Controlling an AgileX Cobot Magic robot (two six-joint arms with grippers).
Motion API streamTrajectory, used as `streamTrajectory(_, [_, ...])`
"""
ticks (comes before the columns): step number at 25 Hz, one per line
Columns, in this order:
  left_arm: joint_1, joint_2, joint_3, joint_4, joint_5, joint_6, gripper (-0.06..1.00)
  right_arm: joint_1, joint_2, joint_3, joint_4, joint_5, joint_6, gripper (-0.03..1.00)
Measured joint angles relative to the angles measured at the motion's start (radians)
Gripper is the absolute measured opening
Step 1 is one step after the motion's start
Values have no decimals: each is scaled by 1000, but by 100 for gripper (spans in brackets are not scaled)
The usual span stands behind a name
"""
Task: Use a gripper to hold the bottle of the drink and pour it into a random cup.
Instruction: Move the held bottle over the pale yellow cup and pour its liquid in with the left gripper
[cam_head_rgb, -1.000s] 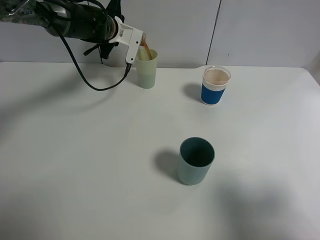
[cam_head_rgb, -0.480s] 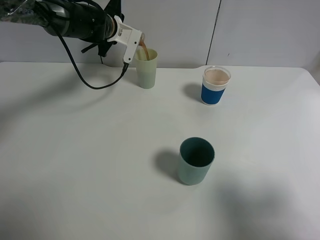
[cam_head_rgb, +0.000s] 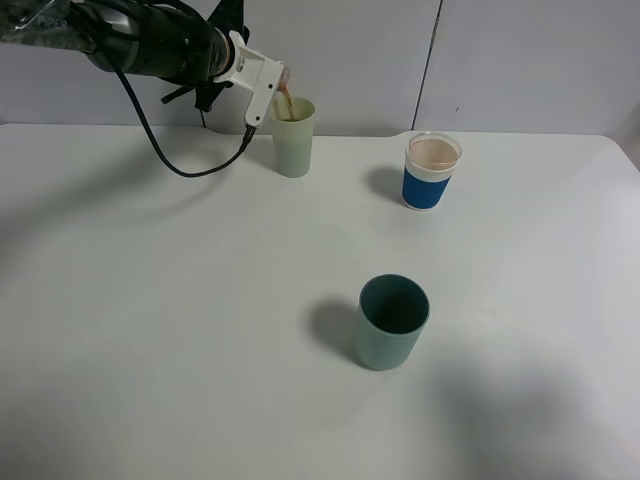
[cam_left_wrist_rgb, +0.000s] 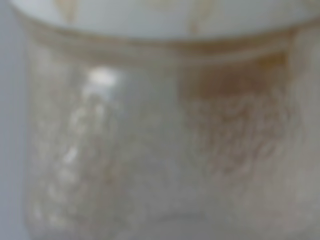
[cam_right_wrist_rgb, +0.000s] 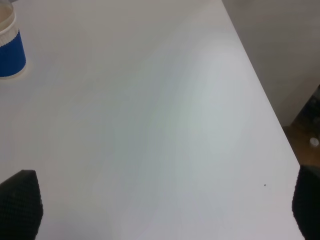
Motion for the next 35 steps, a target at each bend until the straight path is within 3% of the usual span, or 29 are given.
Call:
streamTrajectory(9, [0, 0, 0, 43, 6, -7, 34, 0, 0, 0, 0, 0, 0, 100])
streamTrajectory(35, [-39, 0, 0, 44, 43, -41, 34, 0, 0, 0, 0, 0, 0, 100])
